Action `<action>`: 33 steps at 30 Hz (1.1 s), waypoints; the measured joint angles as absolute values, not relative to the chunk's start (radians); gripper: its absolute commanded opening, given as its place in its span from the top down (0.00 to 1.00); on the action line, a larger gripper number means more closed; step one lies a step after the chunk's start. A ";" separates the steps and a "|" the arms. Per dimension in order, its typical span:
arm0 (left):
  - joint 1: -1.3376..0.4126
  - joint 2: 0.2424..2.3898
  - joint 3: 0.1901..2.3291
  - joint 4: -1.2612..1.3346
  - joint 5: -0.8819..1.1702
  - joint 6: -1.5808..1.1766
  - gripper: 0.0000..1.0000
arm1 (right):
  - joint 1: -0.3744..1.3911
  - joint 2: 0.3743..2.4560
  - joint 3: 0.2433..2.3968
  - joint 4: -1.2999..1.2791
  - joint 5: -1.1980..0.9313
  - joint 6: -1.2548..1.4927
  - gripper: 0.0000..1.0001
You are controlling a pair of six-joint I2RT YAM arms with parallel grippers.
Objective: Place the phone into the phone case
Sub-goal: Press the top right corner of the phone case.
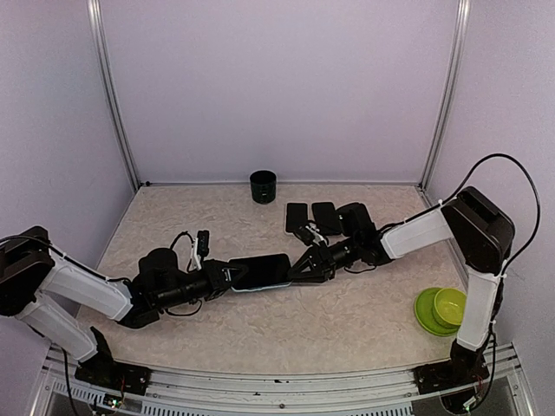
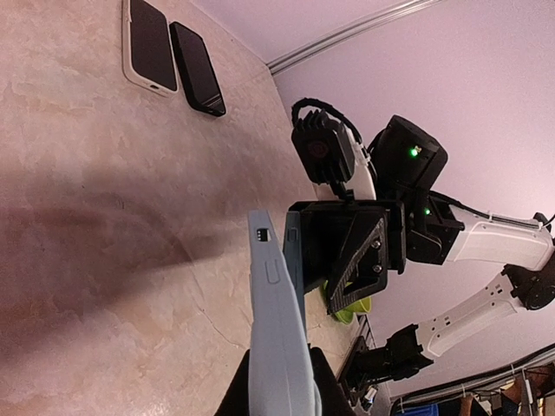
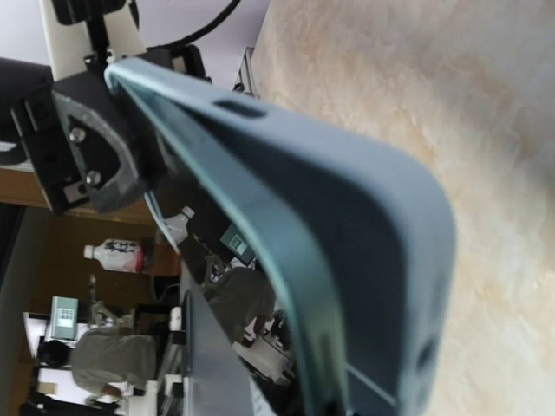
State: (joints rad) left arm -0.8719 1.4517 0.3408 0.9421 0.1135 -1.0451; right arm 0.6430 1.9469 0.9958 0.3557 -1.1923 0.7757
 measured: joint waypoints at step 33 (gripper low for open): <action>-0.853 1.440 0.308 1.202 0.395 -0.965 1.00 | 0.625 1.695 0.814 0.396 -1.293 0.621 0.47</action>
State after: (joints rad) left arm -0.8532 1.4403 0.3080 1.2018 0.3954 -0.9646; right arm 0.6250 1.6955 0.8139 0.3958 -1.2934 0.6209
